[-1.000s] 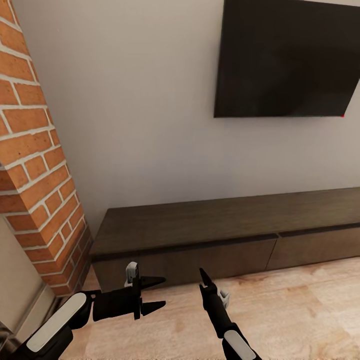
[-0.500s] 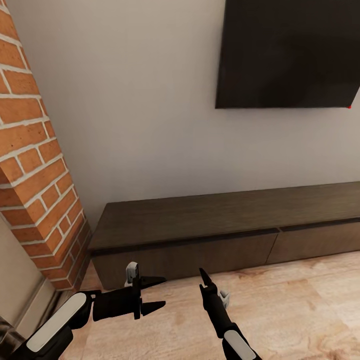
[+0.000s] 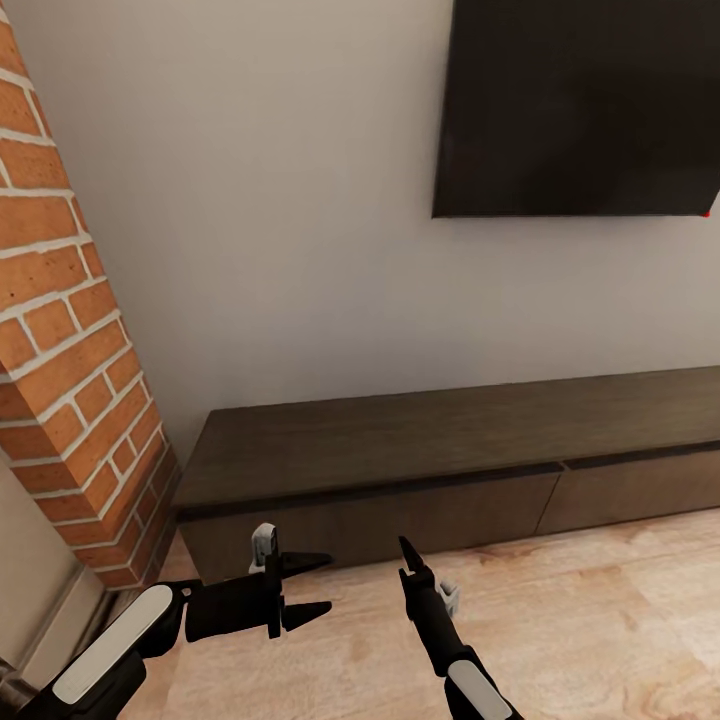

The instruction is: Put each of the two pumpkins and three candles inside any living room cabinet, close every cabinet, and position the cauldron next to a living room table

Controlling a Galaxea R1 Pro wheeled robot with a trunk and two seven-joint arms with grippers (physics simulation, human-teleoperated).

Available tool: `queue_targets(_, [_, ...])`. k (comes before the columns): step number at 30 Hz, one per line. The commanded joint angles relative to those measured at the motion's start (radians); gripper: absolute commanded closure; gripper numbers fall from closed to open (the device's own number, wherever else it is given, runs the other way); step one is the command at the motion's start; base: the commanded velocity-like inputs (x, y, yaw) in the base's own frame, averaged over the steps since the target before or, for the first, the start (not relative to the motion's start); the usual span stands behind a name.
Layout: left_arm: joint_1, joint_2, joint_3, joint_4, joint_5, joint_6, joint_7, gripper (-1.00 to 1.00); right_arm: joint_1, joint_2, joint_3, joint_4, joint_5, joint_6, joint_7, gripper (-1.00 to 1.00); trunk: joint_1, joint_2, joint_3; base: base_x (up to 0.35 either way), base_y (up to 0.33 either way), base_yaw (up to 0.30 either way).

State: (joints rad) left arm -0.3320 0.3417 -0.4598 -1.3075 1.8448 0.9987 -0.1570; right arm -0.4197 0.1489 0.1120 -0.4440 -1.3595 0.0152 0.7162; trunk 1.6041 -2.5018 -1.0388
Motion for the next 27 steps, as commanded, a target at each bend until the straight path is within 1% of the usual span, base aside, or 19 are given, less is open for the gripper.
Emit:
queue_targets(1, [-0.001, 0.001, -0.002, 0.001, -0.008, 0.0, -0.01, -1.0, -0.001, 0.0, 0.005, 0.001, -0.01, 0.002, 0.003, -1.0, 0.0, 0.0, -0.001, 0.172, 0.0, 0.0])
queue_targets(15, [-0.001, 0.0, -0.003, 0.001, -0.007, 0.0, -0.01, -1.0, -0.001, -0.001, 0.005, 0.001, -0.01, 0.002, 0.003, -1.0, 0.0, 0.0, -0.001, 0.135, -0.005, 0.0])
queue_targets(19, [-0.001, 0.001, -0.003, 0.001, -0.008, 0.0, -0.01, -1.0, -0.001, -0.002, 0.005, 0.001, -0.01, 0.002, 0.003, -1.0, 0.0, 0.0, -0.001, 0.21, -0.001, 0.0])
queue_targets(27, [-0.001, 0.002, -0.003, 0.001, -0.007, 0.0, -0.01, -1.0, -0.001, -0.002, 0.005, 0.001, -0.01, 0.002, 0.003, -1.0, 0.0, 0.0, -0.001, 0.084, 0.0, 0.0])
